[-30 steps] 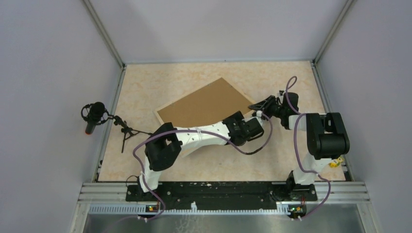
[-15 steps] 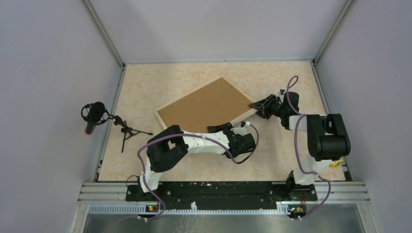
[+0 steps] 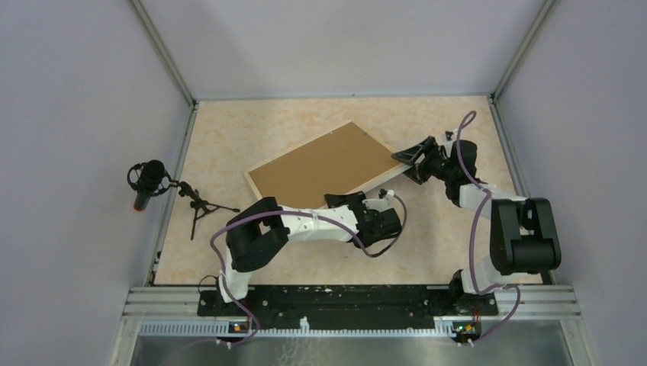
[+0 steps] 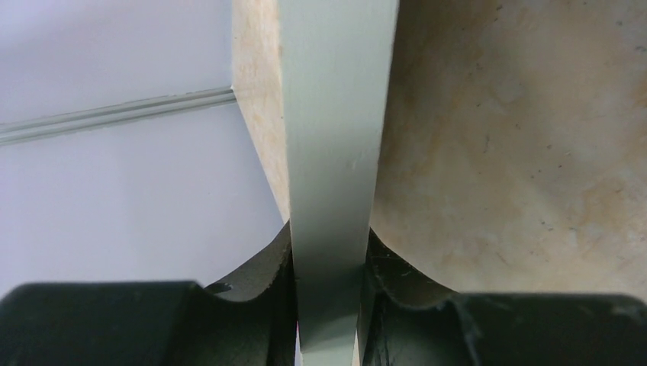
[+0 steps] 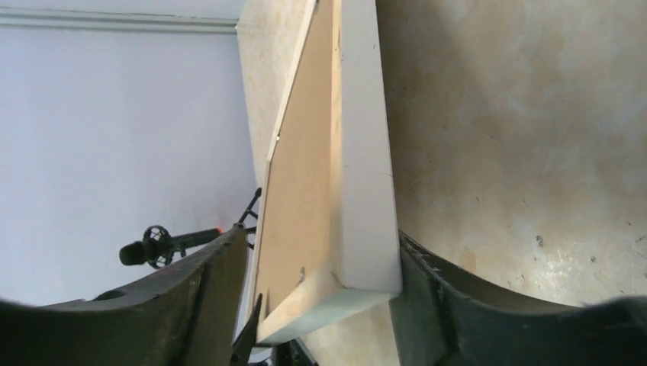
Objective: Put the photo into the frame
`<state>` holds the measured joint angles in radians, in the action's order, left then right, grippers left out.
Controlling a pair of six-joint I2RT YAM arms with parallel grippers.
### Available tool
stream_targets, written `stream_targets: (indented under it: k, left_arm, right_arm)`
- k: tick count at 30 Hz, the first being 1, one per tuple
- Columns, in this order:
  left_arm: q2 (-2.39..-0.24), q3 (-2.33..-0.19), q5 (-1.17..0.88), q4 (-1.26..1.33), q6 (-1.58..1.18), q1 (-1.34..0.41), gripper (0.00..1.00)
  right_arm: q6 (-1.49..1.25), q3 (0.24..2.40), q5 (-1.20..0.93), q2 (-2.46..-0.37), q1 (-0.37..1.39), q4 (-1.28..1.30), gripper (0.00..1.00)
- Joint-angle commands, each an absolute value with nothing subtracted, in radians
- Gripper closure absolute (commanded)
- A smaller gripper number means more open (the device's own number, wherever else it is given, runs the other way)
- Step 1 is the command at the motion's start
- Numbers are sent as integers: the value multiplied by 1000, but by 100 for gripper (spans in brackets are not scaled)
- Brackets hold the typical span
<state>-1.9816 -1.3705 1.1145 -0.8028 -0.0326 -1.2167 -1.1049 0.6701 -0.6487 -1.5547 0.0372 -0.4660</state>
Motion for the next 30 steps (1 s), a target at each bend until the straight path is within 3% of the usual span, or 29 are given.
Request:
stream_targets:
  k: [1, 4, 7, 15, 30]
  left_arm:
    - [-1857, -1462, 1184, -857, -8, -1203, 100]
    - [-1832, -1533, 1164, -877, 39, -1204, 100]
    - [-1811, -1626, 1130, -901, 52, -1204, 100]
    - [-1831, -1943, 1044, -1008, 111, -1226, 100]
    - [-1762, -2185, 743, -914, 92, -1199, 100]
  right_arm:
    - [-884, 756, -625, -1425, 39, -360, 28]
    - [-726, 806, -545, -1344, 40, -184, 10]
    - [-641, 861, -486, -1246, 15, 8, 3]
    - [-557, 911, -281, -937, -43, 226, 1]
    - [-510, 1016, -21, -863, -105, 468, 1]
